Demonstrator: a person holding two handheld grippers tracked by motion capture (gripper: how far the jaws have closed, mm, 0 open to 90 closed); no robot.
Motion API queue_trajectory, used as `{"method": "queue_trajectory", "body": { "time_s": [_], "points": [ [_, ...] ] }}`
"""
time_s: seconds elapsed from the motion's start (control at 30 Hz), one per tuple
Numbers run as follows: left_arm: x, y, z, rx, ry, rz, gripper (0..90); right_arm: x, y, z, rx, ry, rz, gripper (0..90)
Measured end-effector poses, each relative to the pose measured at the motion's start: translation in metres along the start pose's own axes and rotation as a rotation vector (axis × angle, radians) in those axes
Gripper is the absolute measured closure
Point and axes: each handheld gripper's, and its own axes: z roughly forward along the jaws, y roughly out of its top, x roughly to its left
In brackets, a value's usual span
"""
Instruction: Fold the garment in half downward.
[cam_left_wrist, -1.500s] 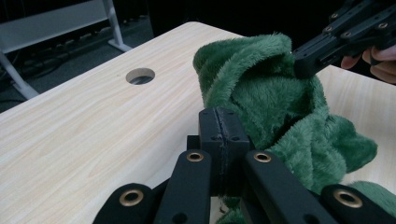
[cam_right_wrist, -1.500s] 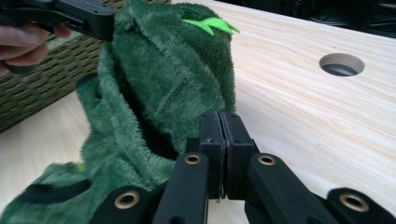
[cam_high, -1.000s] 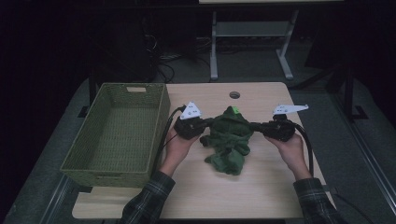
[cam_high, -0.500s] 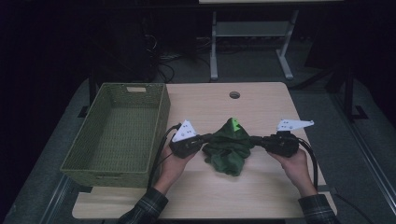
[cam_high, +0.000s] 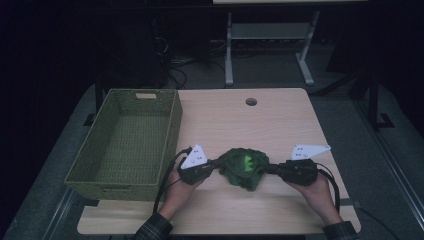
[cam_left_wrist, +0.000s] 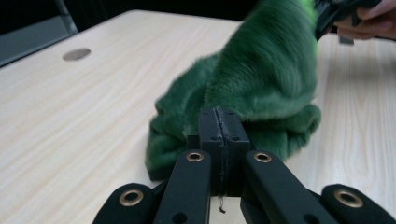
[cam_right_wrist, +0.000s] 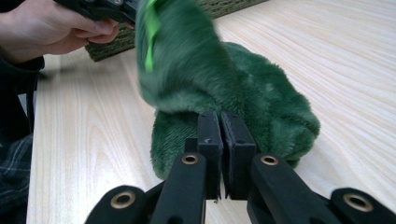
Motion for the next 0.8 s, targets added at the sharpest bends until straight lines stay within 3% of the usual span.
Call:
{"method": "queue_trajectory", "body": {
  "time_s": [0.1,0.27,0.37,0.5,0.8],
  "points": [
    [-0.003,-0.006,0.001,0.024,-0.006,0.004,89.7,0.006,-0.006,0.004,0.04,0.017,-0.006,85.1],
    [-0.005,-0.008,0.002,0.035,-0.018,0.0,89.1,0.012,-0.009,0.004,0.042,0.014,-0.011,79.7],
    [-0.006,-0.007,0.003,0.042,-0.014,-0.003,78.8,0.012,-0.008,0.001,0.033,0.024,-0.009,74.9],
    [-0.009,-0.003,-0.002,0.03,-0.002,0.0,73.2,0.016,-0.006,-0.006,0.019,0.02,-0.017,72.4],
    [-0.003,0.015,0.0,0.007,0.008,-0.025,62.6,0.003,0.008,-0.013,-0.019,-0.026,0.003,72.1]
  ]
}}
